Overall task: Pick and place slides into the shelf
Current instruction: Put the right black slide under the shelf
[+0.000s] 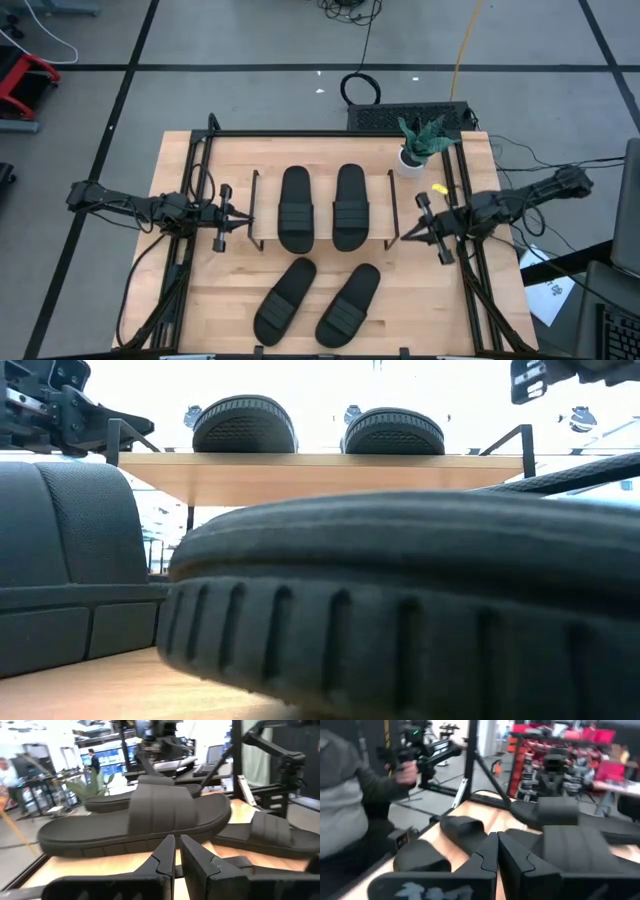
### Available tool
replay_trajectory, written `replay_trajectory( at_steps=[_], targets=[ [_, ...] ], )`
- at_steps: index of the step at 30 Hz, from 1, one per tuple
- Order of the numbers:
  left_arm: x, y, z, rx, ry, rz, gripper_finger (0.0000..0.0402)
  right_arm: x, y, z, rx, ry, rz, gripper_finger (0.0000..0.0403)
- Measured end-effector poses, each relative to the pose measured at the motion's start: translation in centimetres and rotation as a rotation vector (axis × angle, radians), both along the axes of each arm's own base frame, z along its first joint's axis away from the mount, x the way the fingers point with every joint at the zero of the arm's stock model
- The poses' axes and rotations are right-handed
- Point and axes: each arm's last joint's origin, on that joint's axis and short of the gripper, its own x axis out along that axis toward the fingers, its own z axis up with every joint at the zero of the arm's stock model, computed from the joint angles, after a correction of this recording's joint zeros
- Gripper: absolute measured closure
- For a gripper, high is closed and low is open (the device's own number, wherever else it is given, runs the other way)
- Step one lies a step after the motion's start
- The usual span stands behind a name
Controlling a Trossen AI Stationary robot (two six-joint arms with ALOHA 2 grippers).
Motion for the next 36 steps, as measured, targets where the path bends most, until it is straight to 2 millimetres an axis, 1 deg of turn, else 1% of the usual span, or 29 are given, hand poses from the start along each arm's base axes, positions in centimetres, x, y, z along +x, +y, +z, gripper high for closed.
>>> replay_trajectory(
  at_steps=[3, 5, 10, 17, 21, 23, 26, 27, 31, 34, 36],
  targets=[
    [0.0, 0.0, 0.0, 0.002, -0.001, 0.007, 0.0369, 0.0, 0.5, -1.6, -0.048, -0.089, 0.042, 0.0403],
    [0.0, 0.0, 0.0, 0.003, 0.0, 0.007, 0.0369, -0.1, 0.7, -2.2, -0.049, -0.138, 0.054, 0.0403],
    [0.0, 0.0, 0.0, -0.009, 0.0, 0.007, 0.0369, -0.4, 0.6, -2.5, -0.029, -0.15, 0.056, 0.0403],
    [0.0, 0.0, 0.0, -0.044, 0.002, 0.006, 0.0369, -0.4, 0.6, -3.8, -0.07, -0.12, 0.061, 0.0403],
    [0.0, 0.0, 0.0, -0.029, 0.002, 0.004, 0.0369, -0.4, 0.6, -4.0, -0.1, -0.128, 0.064, 0.0403],
    [0.0, -0.1, 0.0, -0.024, 0.001, -0.027, 0.0369, -0.5, 0.7, -3.8, -0.1, -0.143, 0.076, 0.0403],
    [-0.1, -0.8, 0.0, 0.003, 0.005, -0.184, 0.0369, -0.4, 0.8, -3.8, -0.112, -0.154, 0.106, 0.0403],
    [0.0, -1.1, -0.1, 0.011, 0.009, -0.211, 0.0369, -0.4, 0.8, -3.8, -0.113, -0.157, 0.11, 0.0403],
    [0.5, -2.3, 0.2, 0.016, 0.032, -0.186, 0.0369, -0.4, 0.8, -3.8, -0.121, -0.16, 0.111, 0.0403],
    [1.3, -3.5, 1.1, 0.016, 0.09, -0.179, 0.0369, -0.4, 0.8, -3.8, -0.12, -0.162, 0.11, 0.0403],
    [2.2, -4.8, 1.8, 0.027, 0.137, -0.19, 0.0369, -0.4, 0.8, -3.8, -0.123, -0.163, 0.109, 0.0403]
  ],
)
